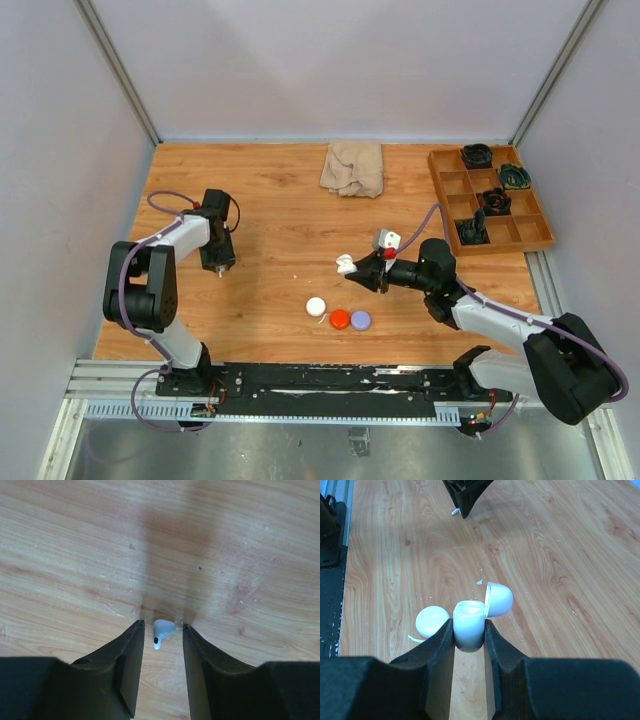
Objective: Insert the wireless bluetooth earbuds into the charging case
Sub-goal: Pick up the earbud from the center of the board.
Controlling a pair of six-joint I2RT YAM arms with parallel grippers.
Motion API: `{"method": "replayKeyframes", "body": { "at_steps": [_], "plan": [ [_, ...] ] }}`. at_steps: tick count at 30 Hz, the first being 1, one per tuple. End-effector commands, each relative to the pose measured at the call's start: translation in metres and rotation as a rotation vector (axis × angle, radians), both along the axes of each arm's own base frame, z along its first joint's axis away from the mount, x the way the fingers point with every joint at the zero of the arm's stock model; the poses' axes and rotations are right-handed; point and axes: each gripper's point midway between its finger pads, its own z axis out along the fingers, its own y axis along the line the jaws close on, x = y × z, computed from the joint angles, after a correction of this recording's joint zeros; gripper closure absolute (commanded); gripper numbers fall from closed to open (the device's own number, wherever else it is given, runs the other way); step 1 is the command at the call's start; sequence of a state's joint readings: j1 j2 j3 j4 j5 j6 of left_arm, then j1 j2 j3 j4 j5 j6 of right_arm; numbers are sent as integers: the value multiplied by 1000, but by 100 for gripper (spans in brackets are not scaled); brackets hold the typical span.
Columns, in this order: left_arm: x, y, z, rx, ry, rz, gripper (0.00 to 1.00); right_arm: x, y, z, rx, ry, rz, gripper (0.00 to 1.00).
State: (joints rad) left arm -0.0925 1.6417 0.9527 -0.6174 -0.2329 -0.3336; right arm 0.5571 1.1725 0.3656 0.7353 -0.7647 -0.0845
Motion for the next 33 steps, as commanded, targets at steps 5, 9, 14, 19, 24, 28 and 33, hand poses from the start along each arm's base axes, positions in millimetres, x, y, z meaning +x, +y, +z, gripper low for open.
{"method": "replayKeyframes", "body": {
  "at_steps": [5, 9, 14, 19, 24, 28, 33],
  "plan": [
    [5, 1, -5, -13, 19, -20, 62, 1, 8, 17, 14, -66, 16, 99],
    [2, -1, -11, -29, 38, -24, 67, 1, 8, 17, 11, -67, 17, 99],
    [-1, -3, -12, -41, 36, -29, 75, 1, 8, 17, 12, -65, 20, 99],
    [3, -12, -4, -92, -4, -35, 81, 1, 8, 18, 17, -64, 21, 99],
    [14, -35, 18, -209, -105, -48, 84, -3, 10, 24, 44, -64, 36, 99],
    [27, -56, 43, -290, -231, -65, 84, -8, 12, 35, 86, -83, 58, 99],
    [38, -82, 78, -355, -388, -83, 84, -10, 14, 45, 113, -103, 64, 99]
  ]
}}
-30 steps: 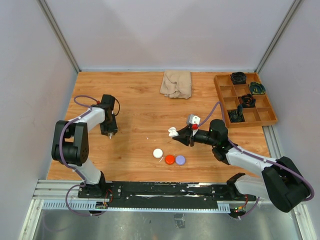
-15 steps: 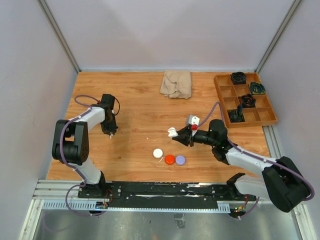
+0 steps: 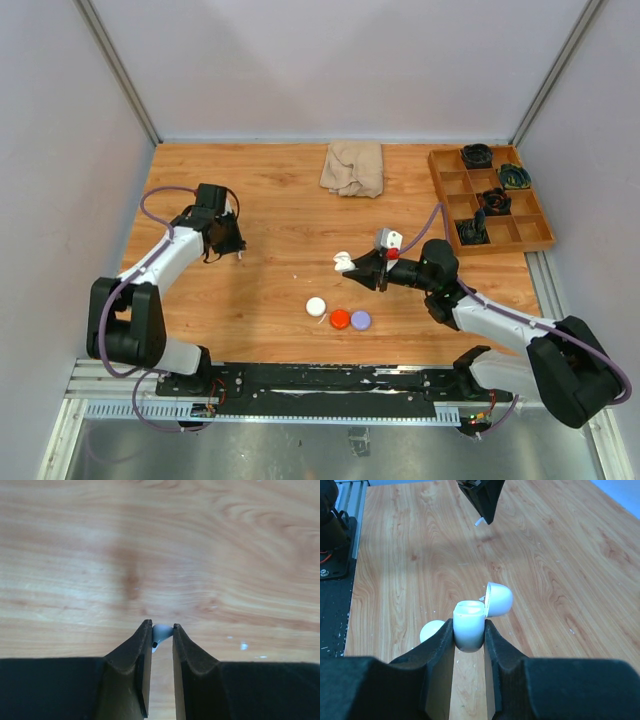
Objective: Insert the wireless bluetooth earbuds into the charging case
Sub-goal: Pick up the earbud from the center of the board, then place the earbud in the charging case.
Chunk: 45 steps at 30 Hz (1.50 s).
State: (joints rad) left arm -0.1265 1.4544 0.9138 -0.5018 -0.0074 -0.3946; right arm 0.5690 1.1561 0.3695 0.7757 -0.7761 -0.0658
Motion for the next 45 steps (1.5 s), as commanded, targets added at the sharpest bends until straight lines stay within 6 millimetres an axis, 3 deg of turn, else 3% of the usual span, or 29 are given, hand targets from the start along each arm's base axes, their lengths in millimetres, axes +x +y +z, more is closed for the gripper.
{"method": "replayKeyframes", "body": {
  "at_steps": [1, 8, 13, 27, 31, 39, 45],
  "plan": [
    [15, -33, 37, -108, -176, -18, 84, -7, 9, 33, 86, -77, 45, 98],
    [15, -71, 99, -213, -404, -47, 84, -7, 12, 55, 146, -127, 54, 98],
    [10, -90, 136, -291, -531, -68, 84, -4, 11, 61, 163, -157, 35, 96],
    [-33, -165, 231, -580, -860, -242, 89, -2, 14, 92, 297, -184, 32, 89],
    [-46, -182, 244, -629, -920, -258, 88, -3, 16, 97, 345, -184, 45, 89],
    [-67, -218, 250, -657, -950, -304, 88, -2, 19, 98, 390, -182, 65, 88],
    [-75, -234, 252, -661, -960, -332, 88, -2, 19, 100, 392, -194, 65, 88]
  ]
}}
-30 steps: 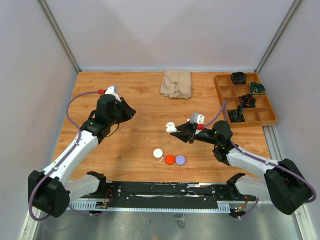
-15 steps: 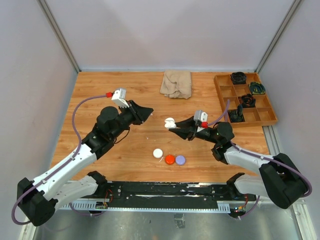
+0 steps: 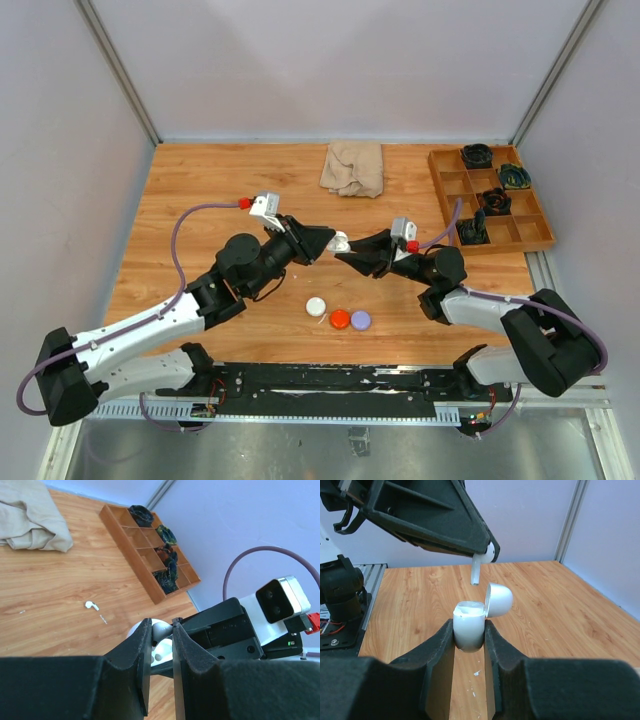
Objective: Insert the wireless bluetooth earbuds into the charging case
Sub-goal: Place the earbud in the charging case.
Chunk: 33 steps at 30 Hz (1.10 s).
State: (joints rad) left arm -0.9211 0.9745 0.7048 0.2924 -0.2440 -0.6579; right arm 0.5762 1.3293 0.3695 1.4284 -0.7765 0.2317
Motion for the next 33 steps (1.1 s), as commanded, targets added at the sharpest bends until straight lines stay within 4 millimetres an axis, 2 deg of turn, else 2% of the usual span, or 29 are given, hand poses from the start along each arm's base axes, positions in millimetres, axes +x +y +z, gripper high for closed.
{"method": "replayKeyframes", "body": {
  "at_steps": [1, 16, 23, 33],
  "plan": [
    [2, -4, 19, -39, -59, 36, 88, -8, 1, 24, 61, -84, 16, 88],
    [-7, -20, 9, 1, -74, 22, 88, -8, -2, 28, 71, -94, 2, 89],
    [-6, -18, -2, 36, -71, 53, 88, -10, -3, 32, 79, -105, 2, 89],
    [-11, -18, -5, 65, -87, 47, 86, -11, -4, 34, 82, -111, -2, 89]
  ]
}}
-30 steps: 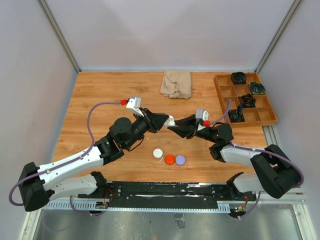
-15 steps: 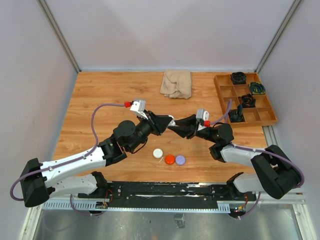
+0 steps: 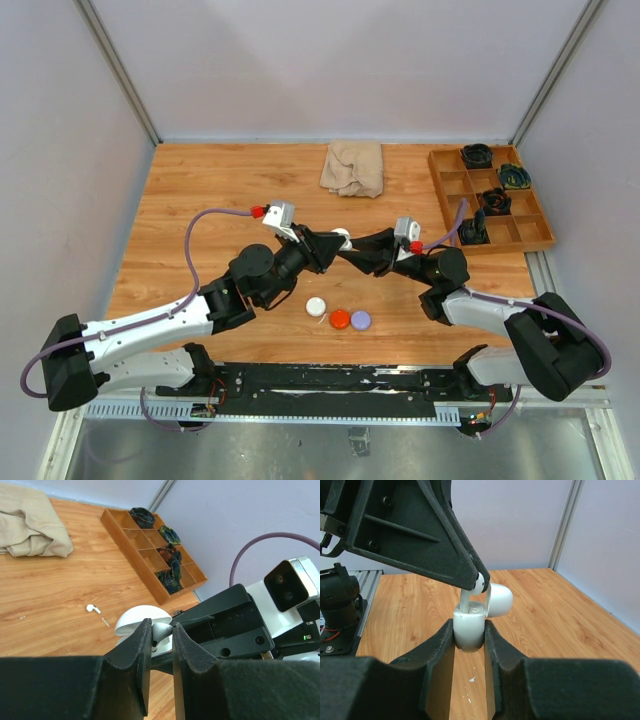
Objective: Insert the wireless bluetooth earbuds into the charging case
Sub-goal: Place the earbud in the charging case.
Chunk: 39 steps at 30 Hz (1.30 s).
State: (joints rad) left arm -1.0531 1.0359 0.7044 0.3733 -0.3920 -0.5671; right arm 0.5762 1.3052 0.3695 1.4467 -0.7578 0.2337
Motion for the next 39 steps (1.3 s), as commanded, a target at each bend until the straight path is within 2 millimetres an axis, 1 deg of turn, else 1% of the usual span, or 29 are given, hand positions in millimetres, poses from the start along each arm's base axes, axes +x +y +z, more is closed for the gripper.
{"method": "replayKeyframes", "body": {
  "at_steps": [1, 4, 6, 9, 12, 17, 21, 24, 27, 33, 35, 39],
  "plan": [
    [0, 3, -2, 16, -25, 26, 85, -10, -2, 21, 53, -81, 13, 89],
    [-1, 2, -7, 26, -20, 25, 78, -11, -1, 23, 54, -84, 15, 89],
    [-1, 2, -7, 25, -20, 24, 69, -12, -2, 23, 56, -84, 16, 89],
    [-3, 1, 0, 17, -33, 11, 52, -11, -2, 22, 55, -81, 16, 89],
    [-6, 2, 6, 12, -51, -4, 40, -11, -2, 21, 53, -73, 15, 89],
    [-13, 8, 16, 4, -98, -25, 28, -9, -3, 21, 58, -57, 9, 89],
    [-19, 18, 17, 26, -166, -38, 22, -6, -7, 23, 67, -39, 2, 89],
    [-19, 27, 19, 37, -196, -21, 21, -5, -8, 25, 74, -27, 6, 89],
    [-21, 31, 19, 41, -222, -51, 21, -6, -8, 29, 86, 1, 21, 89],
    [-25, 38, 19, -35, -267, -148, 23, -10, -9, 41, 110, 27, 52, 89],
    [-28, 37, 17, -54, -277, -193, 23, -12, -9, 46, 121, 32, 61, 89],
    [-36, 36, 20, -120, -313, -277, 24, -16, -10, 56, 142, 41, 80, 89]
  ]
}}
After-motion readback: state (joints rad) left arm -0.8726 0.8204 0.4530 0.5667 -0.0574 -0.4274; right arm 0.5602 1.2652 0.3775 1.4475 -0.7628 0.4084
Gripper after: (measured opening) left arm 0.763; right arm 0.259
